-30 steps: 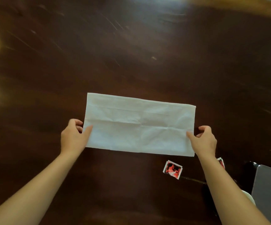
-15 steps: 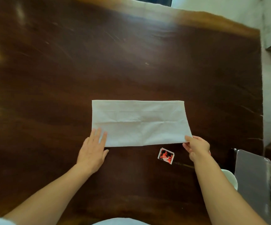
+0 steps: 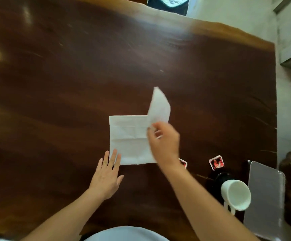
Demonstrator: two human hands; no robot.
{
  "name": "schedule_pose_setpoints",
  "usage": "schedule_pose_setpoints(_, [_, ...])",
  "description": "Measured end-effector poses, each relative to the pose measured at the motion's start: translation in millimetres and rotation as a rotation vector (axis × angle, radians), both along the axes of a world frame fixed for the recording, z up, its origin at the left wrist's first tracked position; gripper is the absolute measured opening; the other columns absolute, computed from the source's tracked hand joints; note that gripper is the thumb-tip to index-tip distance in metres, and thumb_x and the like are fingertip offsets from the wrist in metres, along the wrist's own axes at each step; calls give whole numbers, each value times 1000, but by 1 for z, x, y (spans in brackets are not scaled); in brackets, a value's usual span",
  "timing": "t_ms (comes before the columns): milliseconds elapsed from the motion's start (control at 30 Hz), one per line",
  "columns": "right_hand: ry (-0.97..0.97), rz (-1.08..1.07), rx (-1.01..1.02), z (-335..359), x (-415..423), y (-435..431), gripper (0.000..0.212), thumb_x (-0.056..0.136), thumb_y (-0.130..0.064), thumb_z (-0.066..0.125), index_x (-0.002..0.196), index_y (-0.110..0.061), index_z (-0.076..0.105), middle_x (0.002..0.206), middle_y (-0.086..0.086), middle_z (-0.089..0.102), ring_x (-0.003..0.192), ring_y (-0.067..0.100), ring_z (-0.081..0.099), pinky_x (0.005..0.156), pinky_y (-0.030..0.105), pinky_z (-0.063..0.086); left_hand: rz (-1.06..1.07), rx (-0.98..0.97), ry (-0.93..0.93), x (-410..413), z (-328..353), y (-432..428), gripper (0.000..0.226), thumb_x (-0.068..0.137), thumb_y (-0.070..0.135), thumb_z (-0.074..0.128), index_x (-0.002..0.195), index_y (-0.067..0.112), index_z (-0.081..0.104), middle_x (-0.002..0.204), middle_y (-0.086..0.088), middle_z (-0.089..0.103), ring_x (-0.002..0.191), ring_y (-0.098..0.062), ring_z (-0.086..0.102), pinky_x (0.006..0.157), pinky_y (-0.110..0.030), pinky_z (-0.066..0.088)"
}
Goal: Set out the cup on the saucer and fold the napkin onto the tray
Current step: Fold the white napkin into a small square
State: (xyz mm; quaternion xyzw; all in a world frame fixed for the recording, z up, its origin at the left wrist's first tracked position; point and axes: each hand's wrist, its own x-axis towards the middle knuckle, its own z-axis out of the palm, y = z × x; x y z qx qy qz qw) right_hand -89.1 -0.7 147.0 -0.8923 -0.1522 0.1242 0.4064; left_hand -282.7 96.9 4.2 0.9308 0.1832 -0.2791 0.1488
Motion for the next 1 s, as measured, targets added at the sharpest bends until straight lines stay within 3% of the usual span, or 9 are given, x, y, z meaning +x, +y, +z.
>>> schedule_pose_setpoints(100, [205, 404, -201, -17, -67, 16, 20, 93, -34, 62, 110, -24, 65, 102, -9, 62, 88, 8, 59, 79, 25, 52, 359, -302, -182, 5, 12, 10, 58, 104, 27, 41, 158, 19, 22, 165, 3, 21, 153, -20, 15, 121, -38, 24])
schedule_pose_setpoints(167, [249, 528, -268, -30, -94, 7, 17, 93, -37, 58, 106, -26, 64, 98, -10, 60, 85, 7, 55, 76, 25, 49, 723, -382, -373, 9, 20, 15, 40, 100, 12, 44, 138, 19, 54, 138, 6, 55, 131, -18, 50, 102, -31, 41])
schedule_pose_setpoints(333, [392, 555, -420, -52, -97, -26, 13, 92, -31, 57, 98, -24, 66, 92, -8, 62, 82, 10, 59, 77, 29, 53, 1122, -368, -197, 30, 23, 34, 31, 98, 21, 52, 124, 15, 67, 117, -6, 71, 106, -25, 63, 86, -32, 51])
schedule_pose_setpoints(400, [402, 518, -459, -57, -83, -37, 13, 91, -28, 57, 97, -24, 68, 90, -8, 64, 80, 10, 60, 76, 30, 54, 1137, -393, -153, 37, 22, 39, 24, 92, 31, 64, 110, 16, 69, 98, -1, 72, 88, -17, 63, 67, -24, 48])
schedule_pose_setpoints(600, [423, 316, -493, -61, -30, -58, 7, 92, -23, 60, 90, -26, 67, 89, -8, 68, 75, 3, 60, 63, 22, 48, 1174, -363, -119, 53, 27, 34, 16, 84, 27, 76, 76, 23, 62, 80, 5, 66, 77, -16, 64, 63, -27, 52])
schedule_pose_setpoints(700, [400, 269, -484, -63, -16, -63, 7, 92, -22, 60, 92, -25, 67, 89, -8, 68, 75, 1, 57, 64, 24, 45, 1134, -302, -210, 49, 30, 30, 18, 90, 27, 68, 76, 26, 57, 79, 7, 62, 70, -8, 57, 51, -19, 39])
schedule_pose_setpoints(767, [417, 242, -481, -66, -13, -65, 8, 93, -22, 60, 96, -24, 67, 93, -6, 68, 77, 4, 59, 63, 24, 46, 1044, -285, -135, 41, 30, 28, 11, 92, 25, 66, 86, 21, 57, 89, 1, 64, 69, -6, 52, 51, -17, 34])
schedule_pose_setpoints(867, [439, 243, -500, -71, -15, -64, 21, 94, -22, 58, 114, -19, 63, 102, -4, 66, 82, 8, 60, 59, 20, 46, 940, -171, -48, 36, 34, 25, 35, 90, 28, 69, 118, 17, 52, 119, -4, 56, 97, -17, 57, 70, -21, 43])
schedule_pose_setpoints(1000, [304, 338, -528, -79, -17, -42, 47, 95, -23, 59, 140, -17, 47, 133, 4, 57, 119, 20, 56, 96, 35, 49, 553, 13, -330, 58, 36, 21, 59, 93, 33, 65, 143, 13, 41, 147, -9, 42, 137, -25, 39, 105, -34, 42])
